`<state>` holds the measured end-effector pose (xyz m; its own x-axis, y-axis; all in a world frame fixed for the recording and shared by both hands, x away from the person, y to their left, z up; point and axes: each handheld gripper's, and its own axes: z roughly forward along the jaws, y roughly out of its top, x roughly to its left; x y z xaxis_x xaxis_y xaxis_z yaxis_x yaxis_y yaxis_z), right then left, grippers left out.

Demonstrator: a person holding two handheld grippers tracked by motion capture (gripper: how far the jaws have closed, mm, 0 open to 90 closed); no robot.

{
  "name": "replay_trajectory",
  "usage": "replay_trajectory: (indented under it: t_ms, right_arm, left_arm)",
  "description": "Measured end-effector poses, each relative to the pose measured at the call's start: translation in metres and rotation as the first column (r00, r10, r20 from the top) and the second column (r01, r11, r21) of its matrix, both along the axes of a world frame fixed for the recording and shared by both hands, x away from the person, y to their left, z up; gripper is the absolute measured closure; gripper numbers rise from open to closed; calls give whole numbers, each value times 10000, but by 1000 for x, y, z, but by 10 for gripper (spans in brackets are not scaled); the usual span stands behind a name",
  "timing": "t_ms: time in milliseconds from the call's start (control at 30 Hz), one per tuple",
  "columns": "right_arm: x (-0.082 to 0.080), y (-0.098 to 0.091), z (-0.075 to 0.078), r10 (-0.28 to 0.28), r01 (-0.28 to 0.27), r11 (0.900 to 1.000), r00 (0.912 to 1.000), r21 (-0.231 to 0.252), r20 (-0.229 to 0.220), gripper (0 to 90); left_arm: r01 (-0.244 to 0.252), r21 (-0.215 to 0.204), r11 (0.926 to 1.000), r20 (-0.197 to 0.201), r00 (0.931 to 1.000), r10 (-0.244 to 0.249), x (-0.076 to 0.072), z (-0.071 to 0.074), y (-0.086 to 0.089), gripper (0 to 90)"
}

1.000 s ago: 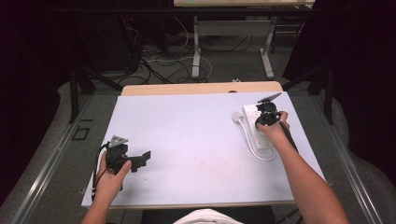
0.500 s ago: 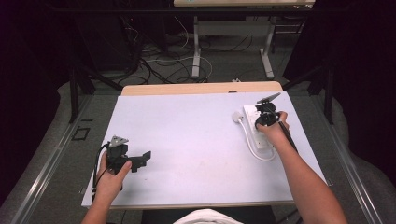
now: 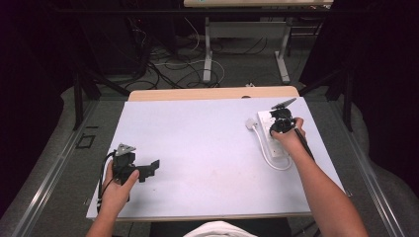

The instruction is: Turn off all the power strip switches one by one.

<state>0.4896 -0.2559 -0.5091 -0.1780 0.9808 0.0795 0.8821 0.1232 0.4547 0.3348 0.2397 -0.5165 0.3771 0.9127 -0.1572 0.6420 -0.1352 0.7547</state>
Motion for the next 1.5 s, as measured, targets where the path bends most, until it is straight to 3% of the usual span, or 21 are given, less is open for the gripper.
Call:
replay_trajectory:
  t_ms: [567,967,1500]
  right_arm:
    - [14,3,10,-188,186,9998,9987,49,481,900]
    - [21,3,9,-337,326,9994,9962,139,798,900]
    - [30,2,0,-638,622,9978,9943,210,851,900]
  left_arm:
    - [31,4,10000,-123,9999,-31,0,1,2,6]
    - [-94,-78,9999,-34,9999,94,0,-1,1,6]
    - [-66,-90,9999,-148,9999,64,0,-2,3,6]
